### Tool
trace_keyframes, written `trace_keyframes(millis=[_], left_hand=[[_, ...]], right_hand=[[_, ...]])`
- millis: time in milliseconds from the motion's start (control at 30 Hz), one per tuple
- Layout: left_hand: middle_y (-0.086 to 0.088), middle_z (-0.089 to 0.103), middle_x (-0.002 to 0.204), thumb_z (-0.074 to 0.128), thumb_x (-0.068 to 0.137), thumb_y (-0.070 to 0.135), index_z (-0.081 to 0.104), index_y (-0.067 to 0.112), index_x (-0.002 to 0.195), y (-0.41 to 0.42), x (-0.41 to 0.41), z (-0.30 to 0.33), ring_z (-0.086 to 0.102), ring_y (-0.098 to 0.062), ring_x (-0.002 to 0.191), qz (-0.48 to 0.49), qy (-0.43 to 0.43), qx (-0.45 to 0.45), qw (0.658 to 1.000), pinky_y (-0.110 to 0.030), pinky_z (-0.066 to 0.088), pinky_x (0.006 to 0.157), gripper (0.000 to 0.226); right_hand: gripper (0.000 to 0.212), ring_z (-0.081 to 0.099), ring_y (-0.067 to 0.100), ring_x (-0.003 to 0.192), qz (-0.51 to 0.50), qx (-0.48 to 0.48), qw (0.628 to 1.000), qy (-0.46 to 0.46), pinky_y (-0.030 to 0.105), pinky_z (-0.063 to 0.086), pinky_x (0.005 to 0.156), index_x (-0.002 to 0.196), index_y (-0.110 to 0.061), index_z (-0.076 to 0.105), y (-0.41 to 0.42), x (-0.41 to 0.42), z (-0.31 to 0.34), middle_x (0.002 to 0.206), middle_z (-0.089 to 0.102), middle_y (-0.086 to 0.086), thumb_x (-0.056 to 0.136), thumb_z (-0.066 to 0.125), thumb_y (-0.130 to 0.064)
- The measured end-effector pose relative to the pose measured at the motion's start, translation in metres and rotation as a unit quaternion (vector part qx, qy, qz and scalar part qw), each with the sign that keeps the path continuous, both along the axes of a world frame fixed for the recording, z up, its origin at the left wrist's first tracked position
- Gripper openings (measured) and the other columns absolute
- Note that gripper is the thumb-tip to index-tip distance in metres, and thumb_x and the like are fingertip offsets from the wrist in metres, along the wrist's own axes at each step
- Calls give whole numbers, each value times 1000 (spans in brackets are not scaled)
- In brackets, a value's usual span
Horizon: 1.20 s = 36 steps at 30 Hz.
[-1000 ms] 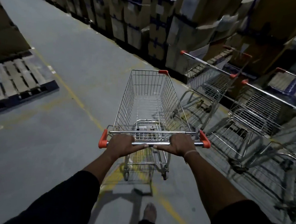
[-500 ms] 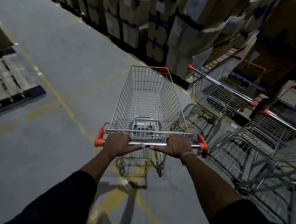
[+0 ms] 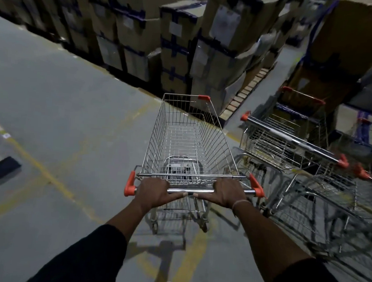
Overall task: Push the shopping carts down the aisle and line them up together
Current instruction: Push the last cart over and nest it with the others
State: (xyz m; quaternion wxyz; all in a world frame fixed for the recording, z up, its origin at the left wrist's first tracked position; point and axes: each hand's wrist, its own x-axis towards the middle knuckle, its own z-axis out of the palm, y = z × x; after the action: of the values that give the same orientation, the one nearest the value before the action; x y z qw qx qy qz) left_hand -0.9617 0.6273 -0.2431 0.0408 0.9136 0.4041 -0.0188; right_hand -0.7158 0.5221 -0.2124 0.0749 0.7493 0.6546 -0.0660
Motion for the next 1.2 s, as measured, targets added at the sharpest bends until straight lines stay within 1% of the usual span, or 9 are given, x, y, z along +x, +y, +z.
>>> trace_keyframes(millis=[133, 333, 533, 633, 733, 833, 967, 1033, 1200], left_hand=[[0, 61, 58, 14, 70, 106, 62, 15, 60, 62, -1, -4, 65, -21, 61, -17, 5, -16, 1000, -34, 56, 65, 103], [3, 56, 55, 16, 73, 105, 57, 16, 58, 150, 10, -2, 60, -17, 57, -56, 3, -4, 998, -31, 53, 61, 99], [4, 60, 59, 21, 74, 104, 62, 17, 65, 244, 34, -2, 60, -13, 57, -87, 4, 7, 996, -28, 37, 53, 96], [3, 64, 64, 19, 72, 105, 66, 20, 70, 291, 52, -2, 63, -13, 63, -100, 0, 12, 995, -29, 35, 55, 97], [4, 67, 68, 2, 63, 108, 69, 22, 74, 337, 72, -3, 66, -13, 66, -111, 10, 21, 993, -29, 40, 59, 110], [3, 70, 70, -12, 56, 107, 70, 23, 74, 378, 92, -1, 69, -15, 68, -116, 23, 40, 992, -30, 43, 67, 118], [4, 69, 69, -13, 54, 107, 66, 26, 73, 426, 127, -4, 68, -17, 69, -127, 37, 56, 990, -34, 49, 80, 115], [4, 69, 70, -15, 52, 107, 68, 27, 76, 444, 145, -6, 68, -16, 69, -141, 35, 59, 988, -34, 49, 81, 118], [5, 65, 66, -16, 54, 107, 69, 26, 77, 482, 192, -8, 65, -15, 66, -185, 28, 54, 981, -34, 51, 80, 119]], right_hand=[[108, 60, 21, 59, -23, 0, 1000, 4, 32, 52, 69, 56, -20, 54, 49, -6, -4, 58, 59, 1, 52, 2, -115], [104, 58, 20, 58, -63, -5, 998, -5, 31, 51, 68, 54, -18, 55, 120, -2, -11, 58, 59, 2, 61, 15, -114], [113, 61, 21, 61, -101, -2, 995, 27, 34, 56, 72, 56, -18, 56, 200, 14, -12, 62, 63, 3, 47, 2, -117], [113, 63, 22, 63, -116, -9, 993, 31, 36, 57, 72, 58, -18, 58, 241, 25, -12, 65, 66, 5, 50, 4, -117], [111, 64, 23, 64, -149, -18, 988, 32, 35, 58, 71, 62, -17, 63, 277, 34, -10, 65, 65, 4, 57, 15, -116], [106, 64, 23, 65, -165, -23, 986, 30, 32, 51, 66, 65, -15, 66, 310, 42, -2, 66, 64, 3, 64, 19, -111], [103, 68, 23, 68, -188, -17, 982, 29, 32, 54, 69, 66, -15, 69, 344, 64, -5, 67, 68, 3, 74, 21, -106], [100, 67, 23, 65, -196, -20, 980, 35, 33, 55, 69, 61, -19, 62, 357, 78, -8, 64, 65, 2, 71, 17, -108], [118, 63, 21, 61, -226, -10, 973, 37, 34, 58, 70, 58, -17, 59, 384, 113, -12, 63, 64, 3, 53, -9, -112]])
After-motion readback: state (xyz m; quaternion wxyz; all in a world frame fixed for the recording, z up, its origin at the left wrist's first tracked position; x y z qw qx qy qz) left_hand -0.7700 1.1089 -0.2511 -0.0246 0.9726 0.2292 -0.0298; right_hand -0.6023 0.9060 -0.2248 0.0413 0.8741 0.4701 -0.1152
